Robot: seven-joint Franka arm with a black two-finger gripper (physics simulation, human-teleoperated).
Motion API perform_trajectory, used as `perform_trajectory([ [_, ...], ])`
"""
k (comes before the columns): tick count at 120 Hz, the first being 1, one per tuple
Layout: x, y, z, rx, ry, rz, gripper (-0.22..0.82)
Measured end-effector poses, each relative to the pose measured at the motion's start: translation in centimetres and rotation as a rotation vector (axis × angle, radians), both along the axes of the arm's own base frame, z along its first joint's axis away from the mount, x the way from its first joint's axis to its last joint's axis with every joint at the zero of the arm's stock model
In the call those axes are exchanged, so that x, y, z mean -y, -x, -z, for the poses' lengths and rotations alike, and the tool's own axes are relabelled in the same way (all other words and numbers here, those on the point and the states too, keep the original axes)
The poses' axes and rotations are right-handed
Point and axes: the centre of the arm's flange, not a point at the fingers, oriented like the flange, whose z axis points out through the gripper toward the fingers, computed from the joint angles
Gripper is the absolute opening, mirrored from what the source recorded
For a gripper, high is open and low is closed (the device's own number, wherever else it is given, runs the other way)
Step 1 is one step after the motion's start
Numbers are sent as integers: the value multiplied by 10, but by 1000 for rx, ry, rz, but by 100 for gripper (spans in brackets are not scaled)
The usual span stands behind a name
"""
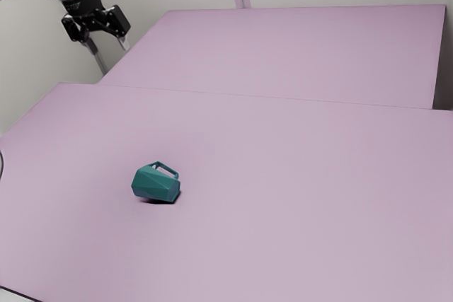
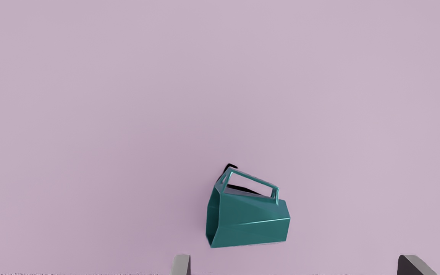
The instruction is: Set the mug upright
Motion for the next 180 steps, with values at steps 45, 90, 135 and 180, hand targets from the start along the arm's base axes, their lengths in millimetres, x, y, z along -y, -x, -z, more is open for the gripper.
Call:
perform_trajectory([
  [45,-71,87,194,-180,485,-120,59],
  [90,-146,104,330,-87,753,-138,59],
  [135,-100,97,361,27,879,8,59],
  [180,-69,103,377,68,933,91,57],
])
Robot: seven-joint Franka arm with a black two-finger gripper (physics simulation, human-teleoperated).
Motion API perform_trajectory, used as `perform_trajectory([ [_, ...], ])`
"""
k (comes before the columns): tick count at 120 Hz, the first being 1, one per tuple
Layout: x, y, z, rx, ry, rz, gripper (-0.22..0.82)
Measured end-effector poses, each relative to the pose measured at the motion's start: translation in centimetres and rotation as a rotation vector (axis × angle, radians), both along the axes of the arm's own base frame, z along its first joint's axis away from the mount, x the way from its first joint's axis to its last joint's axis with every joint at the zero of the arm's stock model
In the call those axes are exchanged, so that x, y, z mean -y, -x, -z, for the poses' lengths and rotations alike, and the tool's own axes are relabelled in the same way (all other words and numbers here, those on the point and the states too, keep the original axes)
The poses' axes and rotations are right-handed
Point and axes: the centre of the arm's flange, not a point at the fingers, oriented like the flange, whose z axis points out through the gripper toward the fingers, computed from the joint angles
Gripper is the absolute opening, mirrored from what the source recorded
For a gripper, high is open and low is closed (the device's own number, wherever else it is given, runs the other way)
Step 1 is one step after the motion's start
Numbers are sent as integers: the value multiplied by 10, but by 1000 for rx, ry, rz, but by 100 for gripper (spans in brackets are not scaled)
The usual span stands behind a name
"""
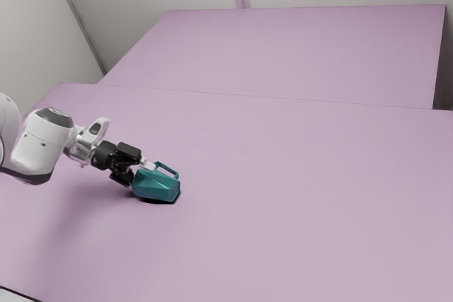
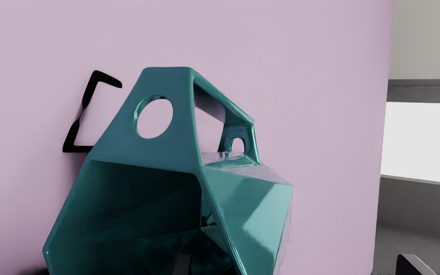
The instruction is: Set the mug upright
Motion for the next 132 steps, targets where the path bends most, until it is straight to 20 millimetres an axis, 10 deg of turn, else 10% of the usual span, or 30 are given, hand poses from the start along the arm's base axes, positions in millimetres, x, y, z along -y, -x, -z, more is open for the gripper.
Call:
perform_trajectory([
  [39,3,5,6,27,6,-5,2],
  [69,5,4,4,42,-2,2,-9],
  [105,29,-29,-82,189,-78,105,-16],
  [116,38,-56,-129,239,-255,242,-16],
  [132,55,-77,-136,221,-626,462,-17],
])
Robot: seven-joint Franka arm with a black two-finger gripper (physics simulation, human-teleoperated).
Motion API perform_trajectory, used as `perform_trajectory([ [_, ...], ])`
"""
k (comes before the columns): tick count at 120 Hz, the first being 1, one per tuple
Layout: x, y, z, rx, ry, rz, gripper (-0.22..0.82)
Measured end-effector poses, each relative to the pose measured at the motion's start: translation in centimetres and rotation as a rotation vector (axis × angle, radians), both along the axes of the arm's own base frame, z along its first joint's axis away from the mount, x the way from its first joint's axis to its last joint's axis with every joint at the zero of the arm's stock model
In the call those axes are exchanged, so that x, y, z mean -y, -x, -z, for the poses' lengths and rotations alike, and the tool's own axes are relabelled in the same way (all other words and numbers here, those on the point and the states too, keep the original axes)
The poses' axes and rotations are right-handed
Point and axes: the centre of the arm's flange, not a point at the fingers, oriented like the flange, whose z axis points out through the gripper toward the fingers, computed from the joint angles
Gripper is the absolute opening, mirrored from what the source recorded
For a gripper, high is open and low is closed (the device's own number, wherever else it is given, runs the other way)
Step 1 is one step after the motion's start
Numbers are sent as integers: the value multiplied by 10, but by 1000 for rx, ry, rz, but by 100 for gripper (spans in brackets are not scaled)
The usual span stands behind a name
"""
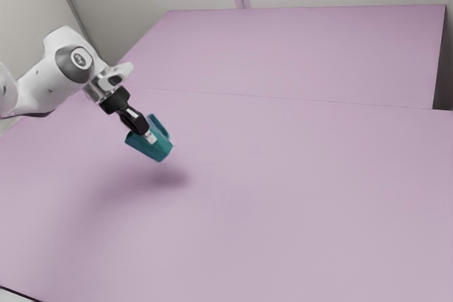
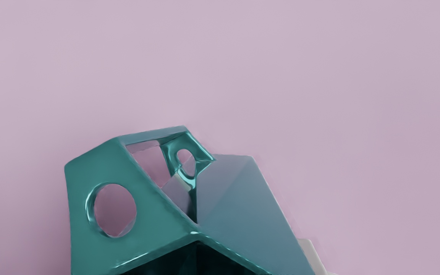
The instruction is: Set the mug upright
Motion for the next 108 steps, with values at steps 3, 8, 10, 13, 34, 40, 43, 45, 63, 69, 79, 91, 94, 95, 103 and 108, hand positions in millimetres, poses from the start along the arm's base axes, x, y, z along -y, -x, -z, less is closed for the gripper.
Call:
perform_trajectory([
  [3,0,-3,2,-2,-68,23,-17],
  [8,-1,-8,7,-6,-166,53,-17],
  [10,-1,-10,9,-7,-198,61,-17],
  [13,-1,-13,13,-7,-239,69,-17],
  [34,-2,-31,44,2,-385,48,-18],
  [40,-1,-33,51,1,-401,34,-18],
  [43,-1,-34,54,0,-407,26,-18],
  [45,0,-35,56,-1,-410,20,-18],
  [63,-1,-37,70,-11,-426,-34,-10],
  [69,0,-38,71,-11,-428,-51,1],
  [79,-1,-38,72,-12,-430,-77,19],
  [91,-1,-39,68,-8,-432,-106,34],
  [94,-1,-41,62,1,-432,-114,37],
  [95,-1,-41,59,5,-433,-116,38],
  [103,1,-54,12,58,-436,-138,43],
  [108,7,-63,-30,104,-442,-142,46],
])
